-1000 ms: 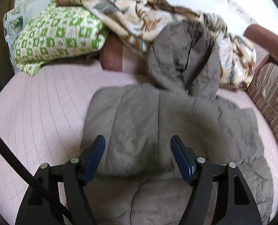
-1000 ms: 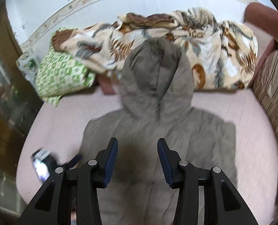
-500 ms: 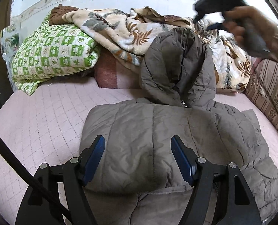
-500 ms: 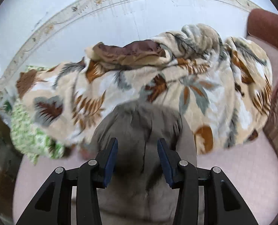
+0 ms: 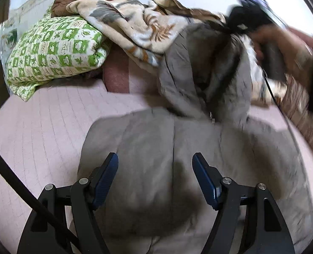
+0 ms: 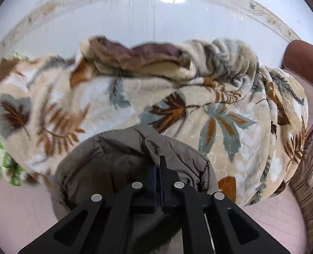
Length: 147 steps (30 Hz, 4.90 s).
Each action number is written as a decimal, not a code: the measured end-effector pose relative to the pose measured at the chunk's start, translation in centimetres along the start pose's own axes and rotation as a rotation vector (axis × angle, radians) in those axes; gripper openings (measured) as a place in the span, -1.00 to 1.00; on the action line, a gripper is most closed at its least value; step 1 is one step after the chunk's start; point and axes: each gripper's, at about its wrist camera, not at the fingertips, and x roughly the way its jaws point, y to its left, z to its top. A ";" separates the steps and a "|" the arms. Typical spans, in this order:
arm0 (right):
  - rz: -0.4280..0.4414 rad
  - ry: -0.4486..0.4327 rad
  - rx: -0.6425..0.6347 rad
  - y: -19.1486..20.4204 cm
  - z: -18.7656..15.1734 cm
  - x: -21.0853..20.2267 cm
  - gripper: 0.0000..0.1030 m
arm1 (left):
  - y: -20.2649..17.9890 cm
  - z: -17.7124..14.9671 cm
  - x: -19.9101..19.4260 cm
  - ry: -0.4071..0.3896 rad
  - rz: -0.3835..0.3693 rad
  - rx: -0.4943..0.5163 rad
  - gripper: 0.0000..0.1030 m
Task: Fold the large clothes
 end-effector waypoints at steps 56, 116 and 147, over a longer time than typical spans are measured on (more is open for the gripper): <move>0.271 0.152 0.132 -3.5 -29.6 -17.3 -0.75 | -6.2 -5.0 0.4 0.103 -0.044 0.153 0.42; 0.199 0.272 0.056 -3.1 -30.6 -14.6 -0.50 | -6.5 -5.2 0.7 0.076 -0.037 0.177 0.50; 0.290 0.321 0.075 -2.0 -31.5 -15.1 -0.45 | -7.2 -6.0 0.1 0.115 -0.017 0.223 0.50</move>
